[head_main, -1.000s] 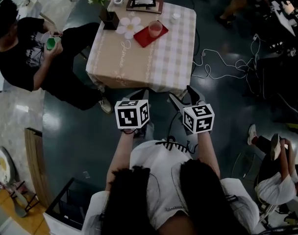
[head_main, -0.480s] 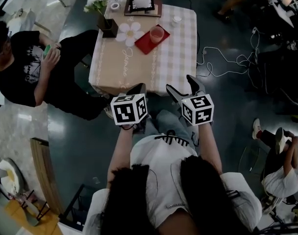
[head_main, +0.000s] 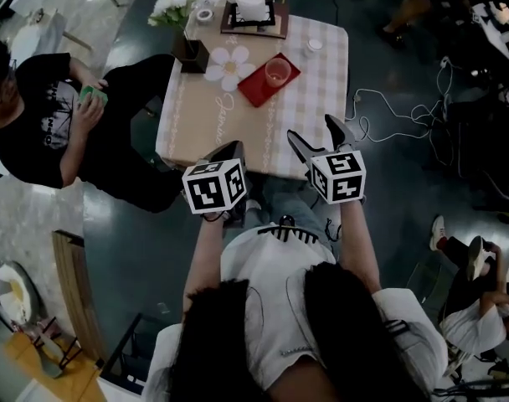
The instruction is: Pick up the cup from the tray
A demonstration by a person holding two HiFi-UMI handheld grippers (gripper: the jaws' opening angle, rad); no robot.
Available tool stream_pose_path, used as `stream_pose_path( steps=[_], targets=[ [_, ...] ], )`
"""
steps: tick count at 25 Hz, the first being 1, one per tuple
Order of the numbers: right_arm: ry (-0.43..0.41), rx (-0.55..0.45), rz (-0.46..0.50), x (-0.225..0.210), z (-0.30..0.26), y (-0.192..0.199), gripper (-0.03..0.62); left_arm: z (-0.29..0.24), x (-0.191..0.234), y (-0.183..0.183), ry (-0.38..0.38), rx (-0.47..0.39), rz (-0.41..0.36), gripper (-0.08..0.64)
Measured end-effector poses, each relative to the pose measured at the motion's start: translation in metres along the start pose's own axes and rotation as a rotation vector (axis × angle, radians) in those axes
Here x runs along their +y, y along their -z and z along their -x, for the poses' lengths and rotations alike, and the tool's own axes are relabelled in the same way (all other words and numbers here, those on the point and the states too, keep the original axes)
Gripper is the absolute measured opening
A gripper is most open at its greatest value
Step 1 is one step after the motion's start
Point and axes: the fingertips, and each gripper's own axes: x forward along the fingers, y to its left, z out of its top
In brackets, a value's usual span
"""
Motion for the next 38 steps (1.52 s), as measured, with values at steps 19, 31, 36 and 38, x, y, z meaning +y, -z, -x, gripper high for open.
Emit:
stream_pose_path(
  steps=[19,31,36,38],
  targets=[
    [-0.165,0.178,0.121,-0.041,-0.177,-0.039,0.397,-0.101,0.028,-0.079,-0.113,0.037,0.102,0.006],
    [-0.152,0.335,0.211,-0.049,-0.245,0.009,0.397,-0.139,0.055,-0.074,-0.203,0.094,0.152,0.006],
    [-0.159,0.376,0.214,-0.051,-0.251,0.019,0.394,-0.143,0.056,-0.072,-0.218,0.095,0.159,0.006],
    [-0.161,0.374,0.218,-0.051,-0.249,0.019,0.393,-0.141,0.055,-0.075,-0.225,0.081,0.149,0.006]
  ],
)
